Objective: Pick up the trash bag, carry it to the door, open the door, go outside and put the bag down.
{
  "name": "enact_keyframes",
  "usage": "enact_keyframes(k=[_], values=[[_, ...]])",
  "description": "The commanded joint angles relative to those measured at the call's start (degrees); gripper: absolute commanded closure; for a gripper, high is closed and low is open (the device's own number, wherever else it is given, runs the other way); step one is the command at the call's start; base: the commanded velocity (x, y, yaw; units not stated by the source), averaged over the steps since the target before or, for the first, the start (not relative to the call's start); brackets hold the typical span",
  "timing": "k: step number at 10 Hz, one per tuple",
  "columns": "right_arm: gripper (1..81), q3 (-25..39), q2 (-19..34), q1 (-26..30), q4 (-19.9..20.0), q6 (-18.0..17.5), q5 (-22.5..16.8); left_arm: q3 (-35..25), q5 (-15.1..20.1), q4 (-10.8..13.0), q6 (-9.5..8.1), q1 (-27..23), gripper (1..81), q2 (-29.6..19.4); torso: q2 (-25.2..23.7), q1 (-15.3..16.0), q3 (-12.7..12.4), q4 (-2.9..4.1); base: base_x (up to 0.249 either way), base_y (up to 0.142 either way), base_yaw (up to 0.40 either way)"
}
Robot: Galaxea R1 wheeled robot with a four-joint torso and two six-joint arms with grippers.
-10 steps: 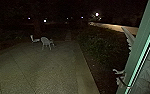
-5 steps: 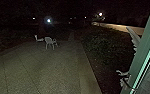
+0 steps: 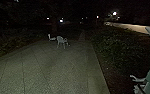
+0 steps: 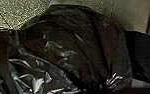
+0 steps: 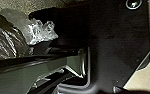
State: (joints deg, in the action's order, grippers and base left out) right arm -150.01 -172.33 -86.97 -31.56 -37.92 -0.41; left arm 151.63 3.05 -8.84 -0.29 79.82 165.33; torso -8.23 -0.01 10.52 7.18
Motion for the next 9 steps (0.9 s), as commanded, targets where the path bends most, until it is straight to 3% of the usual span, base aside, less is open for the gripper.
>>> enact_keyframes(k=[1, 3, 8, 9], values=[[1.0, 0.8, -0.6, 2.7, -0.3, 0.0, -2.4, 0.1, 3.3, -3.2, -0.23, -8.8, 81.1, -2.4, 0.0, 0.0, 2.4, -0.07, 0.000, 0.000, 0.000], [1.0, 1.1, -0.9, 2.8, -1.0, 0.0, -2.4, -0.2, 4.5, -2.9, -0.23, -13.5, 81.1, -2.9, 0.0, 0.0, 5.2, 0.24, 0.000, 0.000, 0.000], [1.0, 1.2, -1.7, 3.0, -1.0, 0.0, -2.4, -0.1, 12.7, -3.5, -0.23, -26.4, 81.1, -3.7, 0.0, 0.0, 13.8, 0.24, 0.000, 0.000, 0.000], [1.0, 1.2, -1.8, 3.0, -1.1, 0.0, -2.4, 0.2, 13.5, -3.7, -0.32, -28.6, 81.1, -4.1, 0.1, 0.0, 11.1, 0.24, 0.000, 0.000, 0.000]])
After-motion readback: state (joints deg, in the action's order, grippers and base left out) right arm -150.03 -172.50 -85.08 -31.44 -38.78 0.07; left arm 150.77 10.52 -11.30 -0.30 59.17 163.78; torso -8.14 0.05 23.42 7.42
